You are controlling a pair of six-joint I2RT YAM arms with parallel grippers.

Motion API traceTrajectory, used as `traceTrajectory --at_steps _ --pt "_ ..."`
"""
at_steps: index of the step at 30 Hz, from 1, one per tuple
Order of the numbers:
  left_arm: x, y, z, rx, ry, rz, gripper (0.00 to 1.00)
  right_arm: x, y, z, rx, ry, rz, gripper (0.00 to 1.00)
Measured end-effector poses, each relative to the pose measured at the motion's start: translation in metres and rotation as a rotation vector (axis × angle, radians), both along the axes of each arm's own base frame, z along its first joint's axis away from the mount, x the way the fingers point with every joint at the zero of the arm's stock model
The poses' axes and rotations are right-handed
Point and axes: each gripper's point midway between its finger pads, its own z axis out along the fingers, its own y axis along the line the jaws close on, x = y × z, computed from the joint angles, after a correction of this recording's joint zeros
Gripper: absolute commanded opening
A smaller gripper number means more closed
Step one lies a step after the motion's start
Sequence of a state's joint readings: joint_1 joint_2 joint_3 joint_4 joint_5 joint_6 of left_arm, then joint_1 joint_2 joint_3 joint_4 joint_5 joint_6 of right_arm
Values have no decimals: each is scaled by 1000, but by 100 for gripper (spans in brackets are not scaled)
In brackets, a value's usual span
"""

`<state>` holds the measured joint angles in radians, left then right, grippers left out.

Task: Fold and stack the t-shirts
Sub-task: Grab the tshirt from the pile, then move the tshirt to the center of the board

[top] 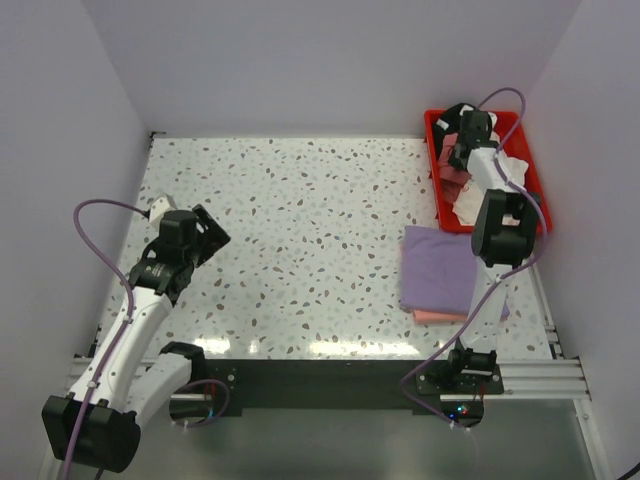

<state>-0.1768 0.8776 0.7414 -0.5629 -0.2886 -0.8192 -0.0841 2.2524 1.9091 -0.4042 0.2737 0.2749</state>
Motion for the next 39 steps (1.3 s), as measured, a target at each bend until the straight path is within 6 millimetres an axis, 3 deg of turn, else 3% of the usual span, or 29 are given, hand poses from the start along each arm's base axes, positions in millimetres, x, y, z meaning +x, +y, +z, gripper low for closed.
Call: traceTrajectory --at_steps 4,7,18,29,32,34,39 --pt "0 0 0 2 0 2 100 -7 6 9 18 -18 29 0" --pt "0 0 0 2 -1 2 100 -22 14 32 41 -57 58 0" --pt "0 0 1 1 -3 2 100 -45 43 188 93 -406 181 0" --pt "-1 0 3 -1 -12 1 100 -44 65 291 126 -636 262 0" --pt "-1 0 3 -3 -13 -1 100 -50 85 316 125 -679 303 0" --pt "-1 0 4 -4 -13 -2 100 -58 112 334 124 -701 360 0" --pt "-2 -3 7 -17 -26 -13 100 -91 201 384 159 -783 567 0"
